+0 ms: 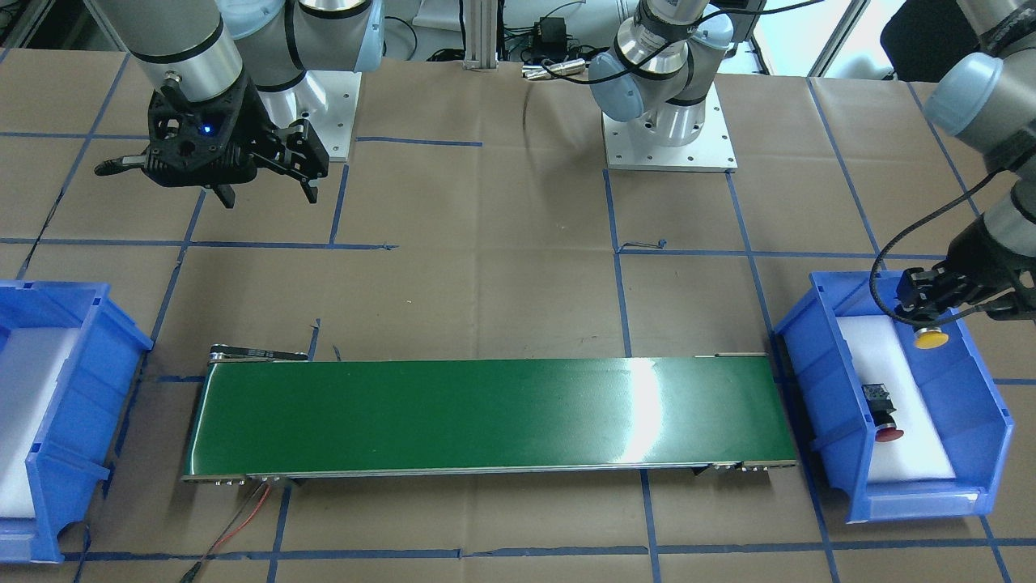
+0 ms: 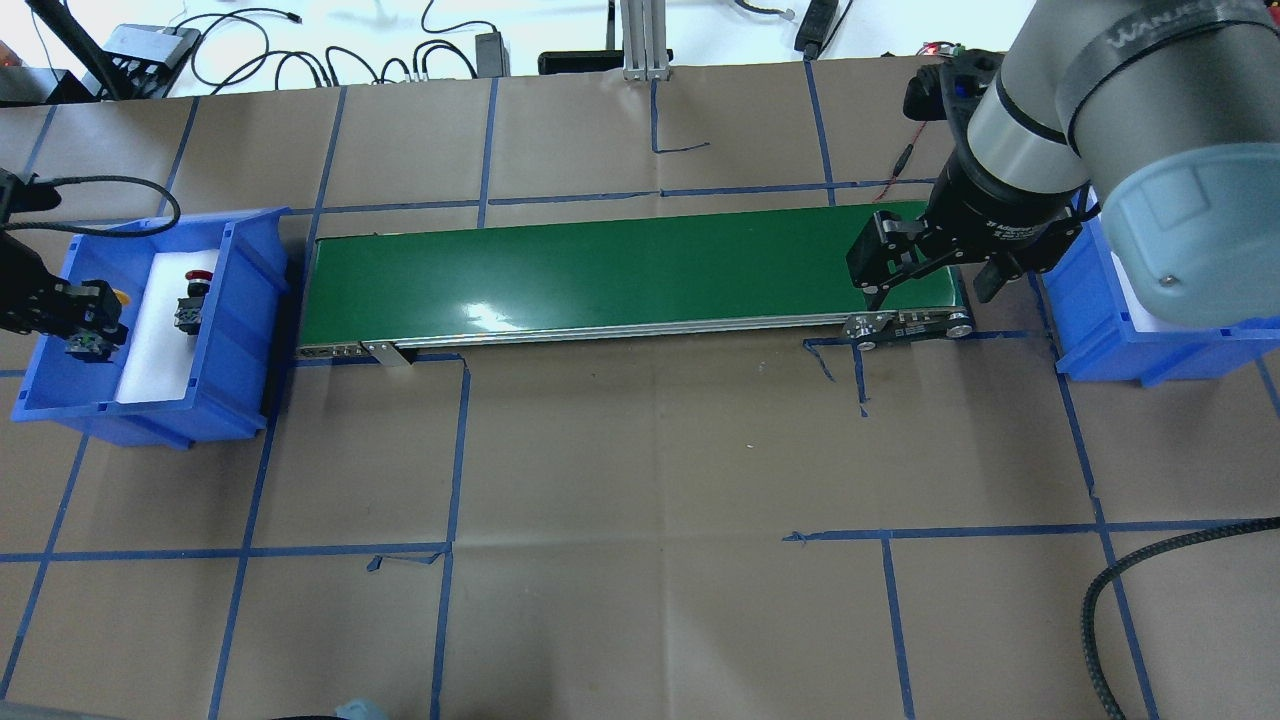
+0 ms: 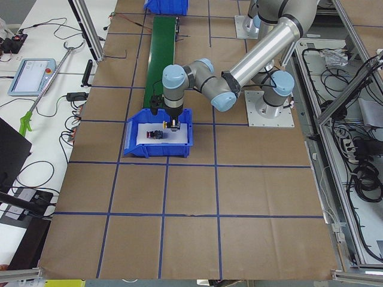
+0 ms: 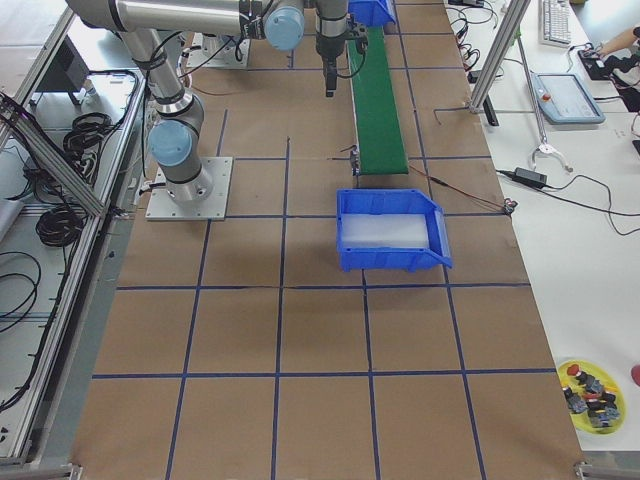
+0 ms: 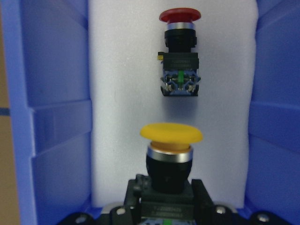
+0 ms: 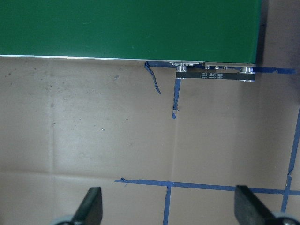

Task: Transport two buttons from left to right
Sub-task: 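Lift the yellow button and carry it onto the conveyor belt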

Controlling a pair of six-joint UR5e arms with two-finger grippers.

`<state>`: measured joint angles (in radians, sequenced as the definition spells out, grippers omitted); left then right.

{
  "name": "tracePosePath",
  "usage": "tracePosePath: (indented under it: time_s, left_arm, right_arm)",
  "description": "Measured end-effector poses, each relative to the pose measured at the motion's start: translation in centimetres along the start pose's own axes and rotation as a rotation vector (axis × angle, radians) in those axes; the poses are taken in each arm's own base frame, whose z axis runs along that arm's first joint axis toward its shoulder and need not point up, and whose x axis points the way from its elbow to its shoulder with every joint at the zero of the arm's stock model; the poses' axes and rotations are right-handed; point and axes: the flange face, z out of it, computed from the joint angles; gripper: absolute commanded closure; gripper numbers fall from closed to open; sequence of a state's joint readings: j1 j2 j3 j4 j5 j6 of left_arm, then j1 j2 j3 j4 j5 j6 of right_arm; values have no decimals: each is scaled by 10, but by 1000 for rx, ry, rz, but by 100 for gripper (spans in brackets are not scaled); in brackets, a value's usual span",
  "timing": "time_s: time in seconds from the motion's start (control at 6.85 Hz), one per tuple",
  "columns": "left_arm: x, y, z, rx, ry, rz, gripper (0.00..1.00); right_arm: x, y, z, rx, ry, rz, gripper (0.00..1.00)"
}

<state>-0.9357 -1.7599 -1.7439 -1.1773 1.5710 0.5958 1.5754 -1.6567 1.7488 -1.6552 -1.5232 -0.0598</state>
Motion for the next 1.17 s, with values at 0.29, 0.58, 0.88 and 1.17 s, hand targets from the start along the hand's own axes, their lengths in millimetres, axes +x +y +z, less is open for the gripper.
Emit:
tracePosePath:
  time_s: [0.29, 0.58, 0.88, 1.17]
  left_arm:
    - [6, -20, -36, -13, 13, 5, 90]
    - [69, -44, -47, 2, 11, 14, 90]
    - [163, -58, -47, 2, 6, 25, 90]
    - [228, -56, -29, -27, 14, 2, 90]
  right_arm:
    - [0, 0, 0, 0, 0, 0, 0]
    - [0, 0, 0, 0, 0, 0, 0]
    - [0, 0, 0, -1, 0, 0, 0]
    - [0, 0, 0, 0, 0, 0, 0]
